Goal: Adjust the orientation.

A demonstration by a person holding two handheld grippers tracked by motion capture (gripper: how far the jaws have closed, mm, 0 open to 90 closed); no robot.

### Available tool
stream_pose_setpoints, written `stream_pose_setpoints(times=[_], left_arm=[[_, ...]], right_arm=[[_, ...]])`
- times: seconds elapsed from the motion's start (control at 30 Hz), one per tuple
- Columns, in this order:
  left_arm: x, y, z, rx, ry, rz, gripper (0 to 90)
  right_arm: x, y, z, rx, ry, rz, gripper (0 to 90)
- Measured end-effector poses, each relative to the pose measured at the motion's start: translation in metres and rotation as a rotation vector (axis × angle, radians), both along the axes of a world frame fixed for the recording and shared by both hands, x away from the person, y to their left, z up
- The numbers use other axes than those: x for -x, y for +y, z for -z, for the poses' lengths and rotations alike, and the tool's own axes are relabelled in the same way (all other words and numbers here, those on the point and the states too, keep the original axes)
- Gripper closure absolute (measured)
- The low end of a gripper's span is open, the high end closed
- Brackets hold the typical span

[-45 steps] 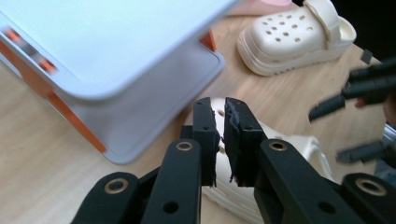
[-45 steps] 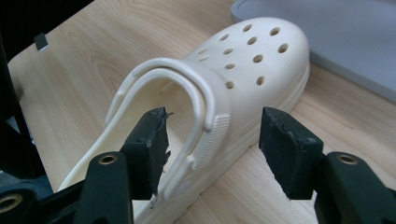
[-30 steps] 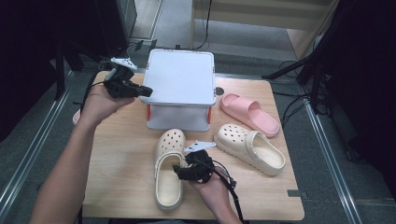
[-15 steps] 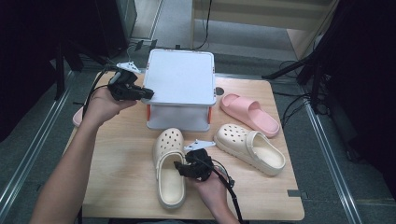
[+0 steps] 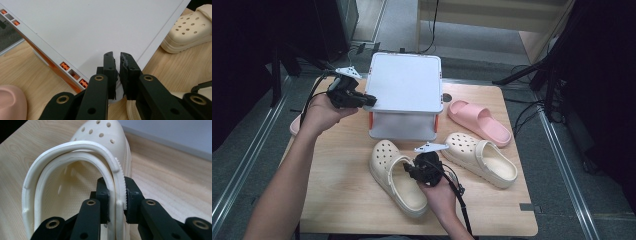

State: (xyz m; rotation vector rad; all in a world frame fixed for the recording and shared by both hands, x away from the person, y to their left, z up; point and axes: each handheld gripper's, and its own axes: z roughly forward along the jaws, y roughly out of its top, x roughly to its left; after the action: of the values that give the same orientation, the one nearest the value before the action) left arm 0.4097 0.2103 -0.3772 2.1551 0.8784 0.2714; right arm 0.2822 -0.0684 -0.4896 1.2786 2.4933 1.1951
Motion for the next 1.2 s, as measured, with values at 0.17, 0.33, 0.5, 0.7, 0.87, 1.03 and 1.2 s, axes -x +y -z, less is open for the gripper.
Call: stream_pose_setpoints(times=[0.17,0.33,0.5,0.7,0.87,1.03,1.2], left_arm=[[0.001,-0.001,0.0,-0.006,-0.004,-0.004,82.7],[0.002,-0.002,0.0,-0.015,-0.011,-0.007,82.6],[0.001,-0.001,0.0,-0.011,-0.011,-0.004,82.5],[0.002,-0.001,0.0,-0.015,-0.012,-0.003,82.3],[0.001,-0.001,0.0,-0.009,-0.01,-0.001,82.0],[0.001,-0.001,0.0,-0.008,-0.008,0.001,81.8],[0.001,0.0,0.0,-0.003,-0.007,0.002,81.8]], right_arm=[[-0.01,-0.001,-0.019,-0.029,-0.053,0.035,78.4],[-0.029,0.001,-0.026,-0.017,-0.069,0.062,78.3],[-0.054,0.011,-0.031,0.005,-0.084,0.097,78.3],[-0.078,0.028,-0.024,0.042,-0.094,0.127,78.1],[-0.088,0.034,-0.017,0.039,-0.094,0.157,77.9],[-0.092,0.035,-0.01,0.047,-0.079,0.164,77.5],[-0.091,0.033,-0.006,0.059,-0.076,0.15,75.3]])
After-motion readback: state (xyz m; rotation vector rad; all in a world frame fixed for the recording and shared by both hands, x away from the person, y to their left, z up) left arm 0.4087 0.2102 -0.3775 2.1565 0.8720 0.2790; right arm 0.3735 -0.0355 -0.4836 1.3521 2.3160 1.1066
